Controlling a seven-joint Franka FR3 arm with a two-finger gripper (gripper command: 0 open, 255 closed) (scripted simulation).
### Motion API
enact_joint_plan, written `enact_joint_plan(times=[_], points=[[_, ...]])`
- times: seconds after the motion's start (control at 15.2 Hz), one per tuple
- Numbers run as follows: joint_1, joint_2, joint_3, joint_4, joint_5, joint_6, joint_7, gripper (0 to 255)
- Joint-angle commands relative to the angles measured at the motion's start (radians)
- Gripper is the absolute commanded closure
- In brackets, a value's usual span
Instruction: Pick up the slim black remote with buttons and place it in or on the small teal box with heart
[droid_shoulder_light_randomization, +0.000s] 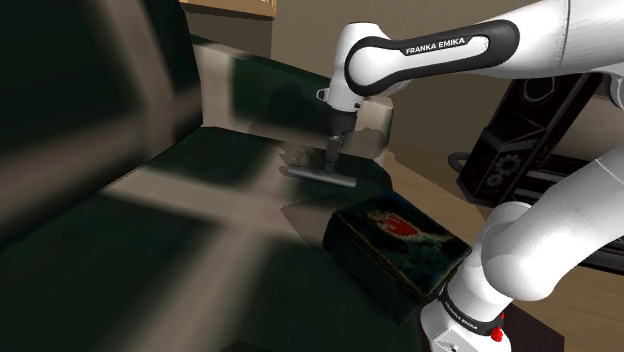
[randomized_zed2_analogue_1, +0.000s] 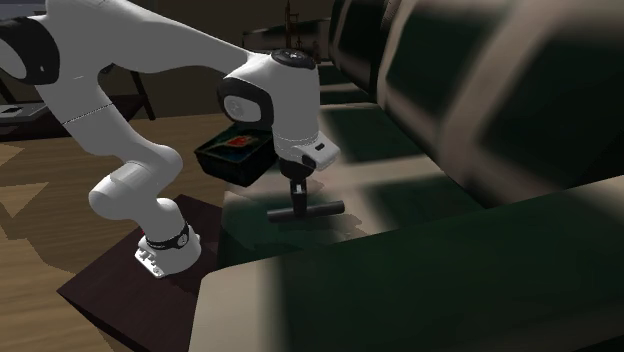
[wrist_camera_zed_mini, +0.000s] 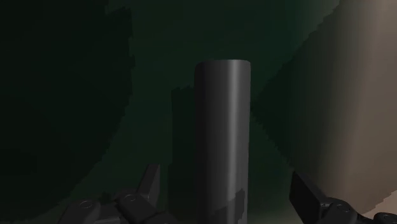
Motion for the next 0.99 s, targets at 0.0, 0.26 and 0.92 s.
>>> enact_joint_plan(times=[0.0,0.26,0.92], points=[[0.002,0.004,0.003,-0.025,0.003,0.029,0.0,0],[0.003,0.011,0.005,-0.053,0.005,0.064,0.0,0],[0.004,0.012,0.005,-0.052,0.005,0.064,0.0,255]])
